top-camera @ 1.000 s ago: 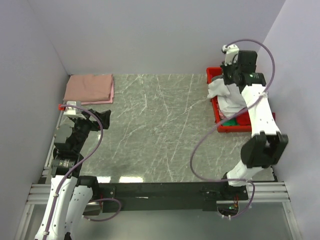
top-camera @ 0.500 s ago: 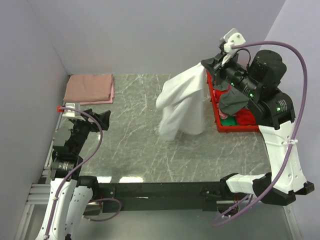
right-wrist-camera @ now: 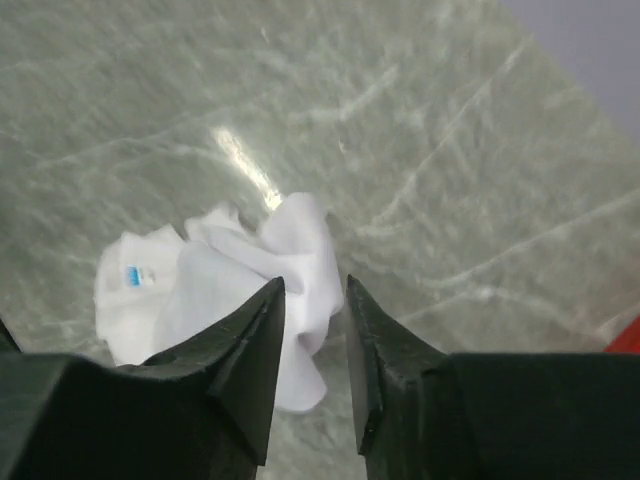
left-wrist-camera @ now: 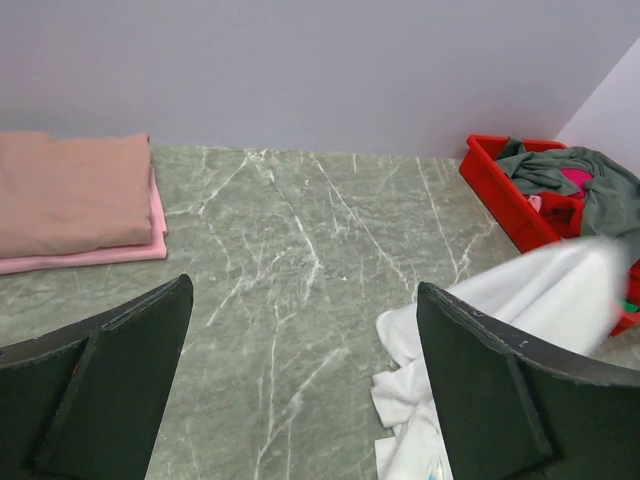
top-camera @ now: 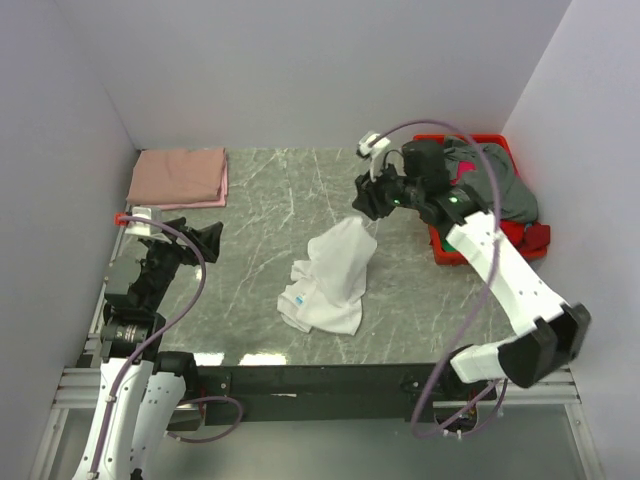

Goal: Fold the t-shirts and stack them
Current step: Move the tshirt to the center of the board, then flatten the tshirt out

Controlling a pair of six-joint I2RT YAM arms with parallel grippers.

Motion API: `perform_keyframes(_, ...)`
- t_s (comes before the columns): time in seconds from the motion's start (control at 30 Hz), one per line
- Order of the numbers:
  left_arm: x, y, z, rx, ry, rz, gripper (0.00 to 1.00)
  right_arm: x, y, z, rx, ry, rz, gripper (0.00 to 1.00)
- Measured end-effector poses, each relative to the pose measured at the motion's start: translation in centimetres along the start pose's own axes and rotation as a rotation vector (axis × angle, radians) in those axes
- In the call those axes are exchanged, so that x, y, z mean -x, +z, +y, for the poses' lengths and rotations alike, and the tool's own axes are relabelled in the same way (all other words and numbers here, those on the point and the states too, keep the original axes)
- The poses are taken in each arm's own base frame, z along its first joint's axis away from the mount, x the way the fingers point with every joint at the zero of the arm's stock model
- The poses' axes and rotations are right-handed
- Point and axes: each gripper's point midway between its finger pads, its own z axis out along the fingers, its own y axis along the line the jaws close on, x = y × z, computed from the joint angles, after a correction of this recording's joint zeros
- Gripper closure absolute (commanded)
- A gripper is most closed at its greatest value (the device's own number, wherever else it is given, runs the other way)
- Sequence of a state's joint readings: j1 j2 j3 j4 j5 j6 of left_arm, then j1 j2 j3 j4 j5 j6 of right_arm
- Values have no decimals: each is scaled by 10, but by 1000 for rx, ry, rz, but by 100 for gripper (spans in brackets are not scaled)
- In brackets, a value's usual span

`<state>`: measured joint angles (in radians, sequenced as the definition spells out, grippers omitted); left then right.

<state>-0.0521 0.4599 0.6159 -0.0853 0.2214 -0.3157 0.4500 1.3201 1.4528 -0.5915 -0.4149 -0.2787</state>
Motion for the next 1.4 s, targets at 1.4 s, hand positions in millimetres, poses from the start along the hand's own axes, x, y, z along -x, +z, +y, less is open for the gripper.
perform_keyframes(1.4,-264,-18,-76,312,-841,799,32,-206,99,47,71,45,463,36)
